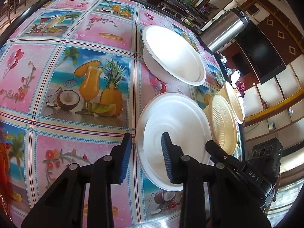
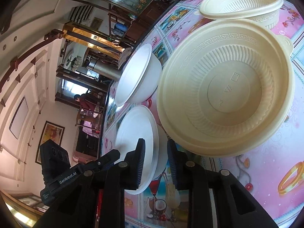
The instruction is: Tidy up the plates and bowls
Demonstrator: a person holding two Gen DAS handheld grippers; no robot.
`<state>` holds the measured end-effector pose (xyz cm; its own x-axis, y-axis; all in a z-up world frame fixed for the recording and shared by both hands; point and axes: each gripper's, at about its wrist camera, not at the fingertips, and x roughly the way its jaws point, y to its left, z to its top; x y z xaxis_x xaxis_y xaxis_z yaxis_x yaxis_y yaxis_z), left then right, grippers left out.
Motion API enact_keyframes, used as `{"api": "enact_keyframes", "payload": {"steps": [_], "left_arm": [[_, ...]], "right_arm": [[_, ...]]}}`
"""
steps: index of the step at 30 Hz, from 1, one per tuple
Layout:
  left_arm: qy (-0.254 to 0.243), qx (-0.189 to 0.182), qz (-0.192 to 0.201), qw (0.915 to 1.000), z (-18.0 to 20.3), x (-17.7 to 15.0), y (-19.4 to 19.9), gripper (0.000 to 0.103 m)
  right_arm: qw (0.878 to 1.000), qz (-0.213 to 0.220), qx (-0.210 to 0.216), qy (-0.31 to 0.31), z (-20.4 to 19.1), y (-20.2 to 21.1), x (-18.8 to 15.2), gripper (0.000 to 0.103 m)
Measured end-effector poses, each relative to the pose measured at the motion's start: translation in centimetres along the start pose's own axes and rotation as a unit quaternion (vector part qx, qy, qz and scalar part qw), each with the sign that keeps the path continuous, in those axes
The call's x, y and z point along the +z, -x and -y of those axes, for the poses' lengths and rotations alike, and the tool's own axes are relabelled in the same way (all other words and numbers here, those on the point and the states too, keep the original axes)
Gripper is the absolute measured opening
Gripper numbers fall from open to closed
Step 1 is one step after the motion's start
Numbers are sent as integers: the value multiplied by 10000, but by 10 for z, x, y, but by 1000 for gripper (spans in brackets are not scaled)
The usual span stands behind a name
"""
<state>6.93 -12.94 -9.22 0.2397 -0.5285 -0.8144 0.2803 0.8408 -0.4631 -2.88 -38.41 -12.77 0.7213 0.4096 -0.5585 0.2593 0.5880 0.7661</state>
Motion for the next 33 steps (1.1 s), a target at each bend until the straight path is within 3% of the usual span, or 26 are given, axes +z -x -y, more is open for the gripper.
{"api": "enact_keyframes", "payload": {"steps": [15,33], "left_arm": [[-142,130,-7,9998,1,-1,-7,6],[-168,293,117,9994,-1,-19,7,7]], "right_arm": [[9999,-49,-127,94,0,-7,1,8],[9998,-6,-112,160,2,-5,-7,7]]}}
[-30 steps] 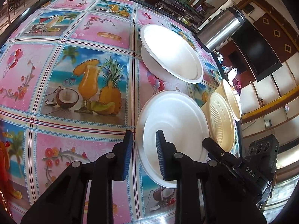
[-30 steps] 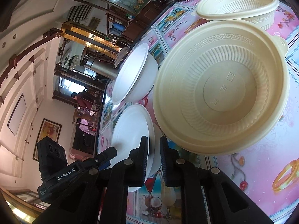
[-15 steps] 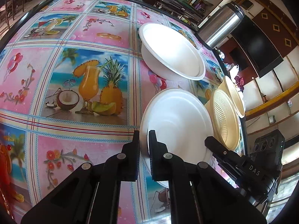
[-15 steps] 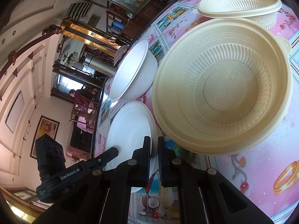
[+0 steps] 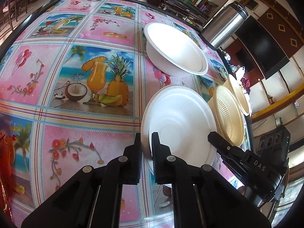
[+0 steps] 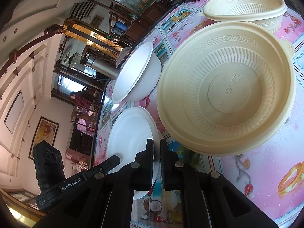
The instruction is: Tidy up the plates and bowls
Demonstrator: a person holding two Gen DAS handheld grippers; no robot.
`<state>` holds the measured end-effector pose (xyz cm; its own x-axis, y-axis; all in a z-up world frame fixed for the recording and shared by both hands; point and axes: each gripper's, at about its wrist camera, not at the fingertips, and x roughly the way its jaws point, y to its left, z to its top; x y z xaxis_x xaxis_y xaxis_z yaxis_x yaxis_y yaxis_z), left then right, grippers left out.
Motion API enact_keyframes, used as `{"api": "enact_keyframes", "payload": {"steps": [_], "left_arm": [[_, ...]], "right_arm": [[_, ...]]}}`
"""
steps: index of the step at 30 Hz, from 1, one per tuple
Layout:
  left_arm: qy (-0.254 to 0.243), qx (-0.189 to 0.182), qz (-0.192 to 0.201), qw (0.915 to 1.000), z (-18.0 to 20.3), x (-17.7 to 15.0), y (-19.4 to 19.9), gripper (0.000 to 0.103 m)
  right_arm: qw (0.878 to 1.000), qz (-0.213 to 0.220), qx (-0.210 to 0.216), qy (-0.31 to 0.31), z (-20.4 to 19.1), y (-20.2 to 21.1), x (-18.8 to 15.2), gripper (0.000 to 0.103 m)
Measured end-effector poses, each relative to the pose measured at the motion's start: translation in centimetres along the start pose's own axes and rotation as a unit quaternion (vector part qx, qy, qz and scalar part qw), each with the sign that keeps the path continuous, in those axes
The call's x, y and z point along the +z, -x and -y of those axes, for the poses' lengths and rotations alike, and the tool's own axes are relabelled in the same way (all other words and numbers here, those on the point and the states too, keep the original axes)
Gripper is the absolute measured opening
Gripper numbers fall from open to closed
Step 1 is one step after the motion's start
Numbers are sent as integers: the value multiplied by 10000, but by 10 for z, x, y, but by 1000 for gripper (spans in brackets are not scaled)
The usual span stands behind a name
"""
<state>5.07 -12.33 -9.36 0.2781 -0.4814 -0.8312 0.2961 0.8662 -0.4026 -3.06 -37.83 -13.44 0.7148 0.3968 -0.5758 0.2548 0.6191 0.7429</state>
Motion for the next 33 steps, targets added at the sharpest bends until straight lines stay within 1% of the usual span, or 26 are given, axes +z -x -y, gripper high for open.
{"api": "enact_keyframes", "payload": {"steps": [4,12,16,21,25,29,33], "left_arm": [[79,57,94,9999,-8,-8,12,7],[267,123,287,9992,-36,-23,39,8],[316,90,298,9990,-46,-31,47,8],[314,-10,331,9990,-52,-41,57,8],[293,-30,478,9984,-57,-49,73,9],[284,72,713,9970,-66,-58,94,9],[282,260,942,9948,-77,-68,112,9]], "right_arm": [[9999,-48,90,27,-5,-1,-6,7],[9994,-149,129,275,-33,-10,-26,7],[9990,-205,85,397,-46,-15,-34,7],[9983,-197,19,542,-61,-12,-40,7],[9976,-164,29,676,-76,-5,-47,7],[9960,-145,64,878,-93,-1,-57,7],[9943,-221,135,1039,-111,-3,-70,7]]}}
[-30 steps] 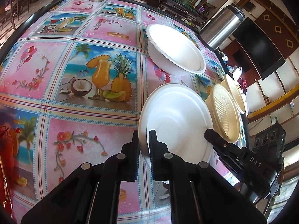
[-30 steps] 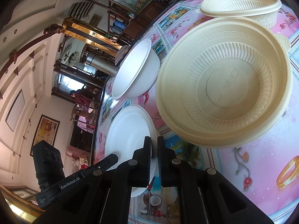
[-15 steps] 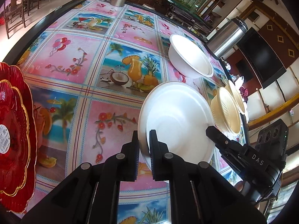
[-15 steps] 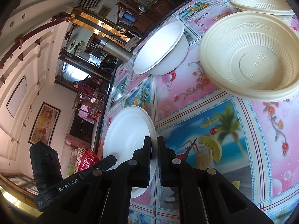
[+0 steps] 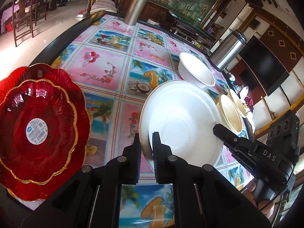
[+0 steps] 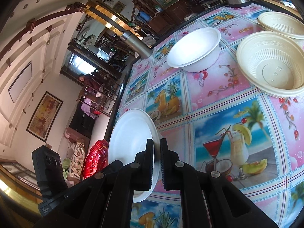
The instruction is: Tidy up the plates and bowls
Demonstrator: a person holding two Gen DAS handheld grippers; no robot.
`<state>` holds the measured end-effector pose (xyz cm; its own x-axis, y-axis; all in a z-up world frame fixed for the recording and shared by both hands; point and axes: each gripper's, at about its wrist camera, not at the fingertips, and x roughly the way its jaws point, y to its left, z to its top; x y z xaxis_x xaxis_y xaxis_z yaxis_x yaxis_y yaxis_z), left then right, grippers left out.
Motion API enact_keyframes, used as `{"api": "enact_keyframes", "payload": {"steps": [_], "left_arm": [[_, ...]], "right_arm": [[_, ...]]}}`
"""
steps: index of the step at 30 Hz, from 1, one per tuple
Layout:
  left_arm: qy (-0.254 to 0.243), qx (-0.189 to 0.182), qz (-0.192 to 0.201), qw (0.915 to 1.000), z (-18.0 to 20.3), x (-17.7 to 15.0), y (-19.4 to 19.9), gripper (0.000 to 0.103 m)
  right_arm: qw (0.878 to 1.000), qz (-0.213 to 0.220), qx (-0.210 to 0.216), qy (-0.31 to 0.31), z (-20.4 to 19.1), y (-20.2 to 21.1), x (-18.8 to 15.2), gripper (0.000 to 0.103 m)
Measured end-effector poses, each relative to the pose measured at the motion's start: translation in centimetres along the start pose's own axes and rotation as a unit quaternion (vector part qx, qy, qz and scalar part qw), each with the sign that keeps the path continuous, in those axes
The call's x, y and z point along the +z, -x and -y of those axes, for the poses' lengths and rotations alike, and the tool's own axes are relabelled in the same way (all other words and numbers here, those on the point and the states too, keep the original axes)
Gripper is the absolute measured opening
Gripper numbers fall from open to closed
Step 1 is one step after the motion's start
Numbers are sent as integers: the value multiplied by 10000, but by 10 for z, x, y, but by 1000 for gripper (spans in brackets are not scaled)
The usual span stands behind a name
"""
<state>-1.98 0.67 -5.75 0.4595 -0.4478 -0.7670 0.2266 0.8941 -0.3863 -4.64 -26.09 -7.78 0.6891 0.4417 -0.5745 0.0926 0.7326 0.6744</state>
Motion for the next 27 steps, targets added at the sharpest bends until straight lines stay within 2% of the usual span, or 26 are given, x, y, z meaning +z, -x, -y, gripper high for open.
{"api": "enact_keyframes", "payload": {"steps": [13,27], "left_arm": [[180,384,527,9977,-42,-10,42,9],[625,621,646,9940,-93,-3,52,9]], "right_arm": [[9985,-231,101,487,-62,-22,-28,7],[9961,-564,160,652,-101,-63,-41,8]]}}
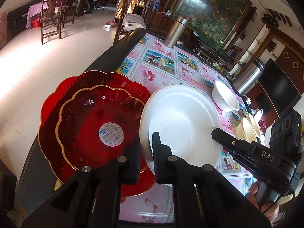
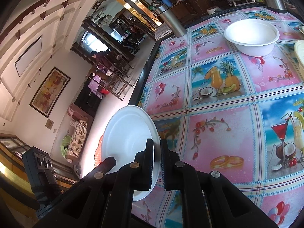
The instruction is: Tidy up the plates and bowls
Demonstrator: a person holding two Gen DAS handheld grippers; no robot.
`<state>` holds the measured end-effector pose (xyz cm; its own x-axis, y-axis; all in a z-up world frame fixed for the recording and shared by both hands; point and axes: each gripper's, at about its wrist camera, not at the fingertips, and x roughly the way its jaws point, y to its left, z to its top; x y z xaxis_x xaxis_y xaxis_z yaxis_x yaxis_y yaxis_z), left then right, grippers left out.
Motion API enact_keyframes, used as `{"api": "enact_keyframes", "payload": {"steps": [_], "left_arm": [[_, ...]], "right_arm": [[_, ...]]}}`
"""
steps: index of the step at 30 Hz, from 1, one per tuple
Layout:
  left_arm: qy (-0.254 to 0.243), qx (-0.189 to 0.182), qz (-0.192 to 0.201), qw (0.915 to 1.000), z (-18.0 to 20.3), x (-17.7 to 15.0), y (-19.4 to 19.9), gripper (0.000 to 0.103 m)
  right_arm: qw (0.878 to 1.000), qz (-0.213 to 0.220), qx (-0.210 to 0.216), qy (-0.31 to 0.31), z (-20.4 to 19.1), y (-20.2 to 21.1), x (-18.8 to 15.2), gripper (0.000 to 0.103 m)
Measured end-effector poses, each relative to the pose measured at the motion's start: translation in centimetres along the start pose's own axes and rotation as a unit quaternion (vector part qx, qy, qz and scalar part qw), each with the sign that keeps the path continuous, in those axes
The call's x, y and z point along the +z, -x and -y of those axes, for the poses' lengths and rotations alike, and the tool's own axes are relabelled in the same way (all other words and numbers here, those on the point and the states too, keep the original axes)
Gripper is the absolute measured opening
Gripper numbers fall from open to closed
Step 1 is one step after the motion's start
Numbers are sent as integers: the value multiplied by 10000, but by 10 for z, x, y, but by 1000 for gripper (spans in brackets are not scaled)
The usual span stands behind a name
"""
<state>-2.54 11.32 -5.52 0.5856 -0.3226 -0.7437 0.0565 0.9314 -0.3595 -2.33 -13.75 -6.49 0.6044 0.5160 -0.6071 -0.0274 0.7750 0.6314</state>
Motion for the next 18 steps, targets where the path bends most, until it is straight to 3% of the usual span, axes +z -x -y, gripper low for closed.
{"api": "enact_keyframes", "payload": {"steps": [8,18], "left_arm": [[212,613,18,9979,-32,9,-6,9],[246,749,-48,9969,-38,6,-14,9]], "right_arm": [[9990,-398,41,179,-26,-54,-3,7],[9974,-702,62,118,-21,-86,-11,8]]}}
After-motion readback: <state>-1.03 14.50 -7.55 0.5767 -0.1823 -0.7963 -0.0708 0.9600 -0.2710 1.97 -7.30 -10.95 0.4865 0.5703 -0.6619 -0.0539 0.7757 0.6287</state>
